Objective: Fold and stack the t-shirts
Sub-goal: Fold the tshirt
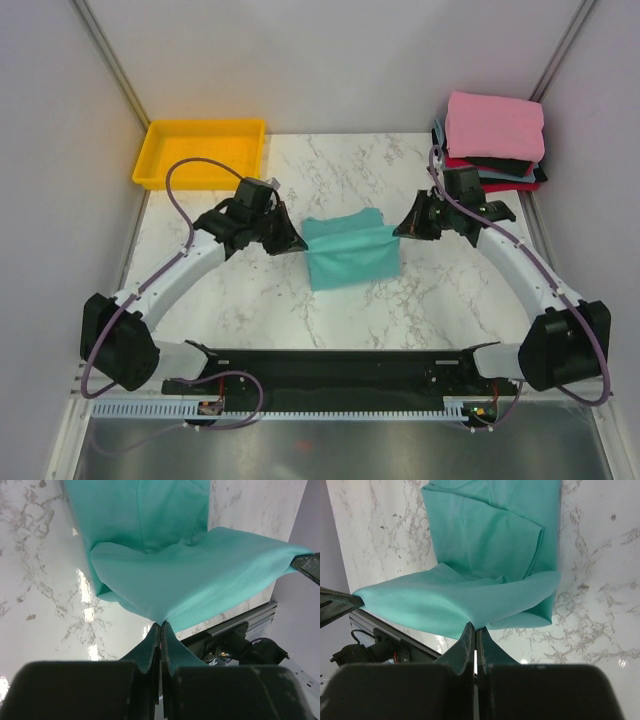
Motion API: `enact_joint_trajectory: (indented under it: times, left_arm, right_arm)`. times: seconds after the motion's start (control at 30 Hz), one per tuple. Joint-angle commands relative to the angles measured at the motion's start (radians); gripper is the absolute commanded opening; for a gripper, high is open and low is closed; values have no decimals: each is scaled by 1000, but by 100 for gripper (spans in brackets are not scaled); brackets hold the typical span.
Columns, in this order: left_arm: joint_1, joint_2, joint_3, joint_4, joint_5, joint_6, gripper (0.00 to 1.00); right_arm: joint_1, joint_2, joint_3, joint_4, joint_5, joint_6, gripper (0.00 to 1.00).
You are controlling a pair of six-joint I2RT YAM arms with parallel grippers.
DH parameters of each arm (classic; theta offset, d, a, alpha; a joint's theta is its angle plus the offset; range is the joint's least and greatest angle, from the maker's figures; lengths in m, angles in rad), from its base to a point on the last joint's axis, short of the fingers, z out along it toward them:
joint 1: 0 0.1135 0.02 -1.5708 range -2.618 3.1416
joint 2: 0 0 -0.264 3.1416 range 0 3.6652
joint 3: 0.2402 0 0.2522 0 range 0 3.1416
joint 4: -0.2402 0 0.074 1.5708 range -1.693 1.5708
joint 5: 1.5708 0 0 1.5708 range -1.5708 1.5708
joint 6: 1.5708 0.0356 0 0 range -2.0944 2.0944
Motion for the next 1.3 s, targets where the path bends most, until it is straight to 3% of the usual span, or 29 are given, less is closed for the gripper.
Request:
enact_joint_trajectory:
  times: [0.0,0.17,0.23,0.27,0.33,0.4,0.43,0.47,0.57,0.63,0.77,0.8,0.97,1.1,1.17,1.27]
  left_arm:
    - [63,50,71,-2,67,74,2]
    - [170,272,170,19,142,137,4]
    - [201,376,275,22,193,174,4]
    - [227,500,316,22,214,183,5]
    - [250,617,453,12,245,191,5]
    - [267,775,598,3,235,200,20]
    - [272,824,662,-32,224,209,26]
    - [278,866,721,-84,207,209,37]
    - [284,966,888,-178,173,203,51]
    - [284,938,919,-186,127,212,53]
    - [264,823,895,-186,-12,281,54]
    - [258,794,869,-186,-61,296,54]
    - [173,577,687,-174,-195,338,51]
    - [73,458,519,-90,-140,297,49]
    - [19,420,412,-7,-95,269,48]
    - [-29,400,267,124,-33,206,46]
  right_arm:
    - [-1,112,104,56,34,-38,0]
    - [-4,323,241,89,43,-57,0]
    - [-9,451,337,102,49,-55,0]
    - [-12,499,377,102,49,-49,0]
    - [-17,653,505,113,39,-45,6]
    - [-18,802,645,110,26,-39,31]
    - [-20,850,697,104,20,-37,59]
    - [-24,895,747,101,16,-34,66]
    - [-41,995,891,86,-24,-34,75]
    - [-53,974,897,73,6,-63,77]
    - [-72,830,734,107,78,-110,77]
    - [-70,746,624,136,74,-114,77]
    - [-49,500,284,368,-96,-63,74]
    - [-9,401,59,510,-227,9,62]
    - [-1,413,0,553,-267,11,51]
    - [2,442,-79,564,-262,-8,46]
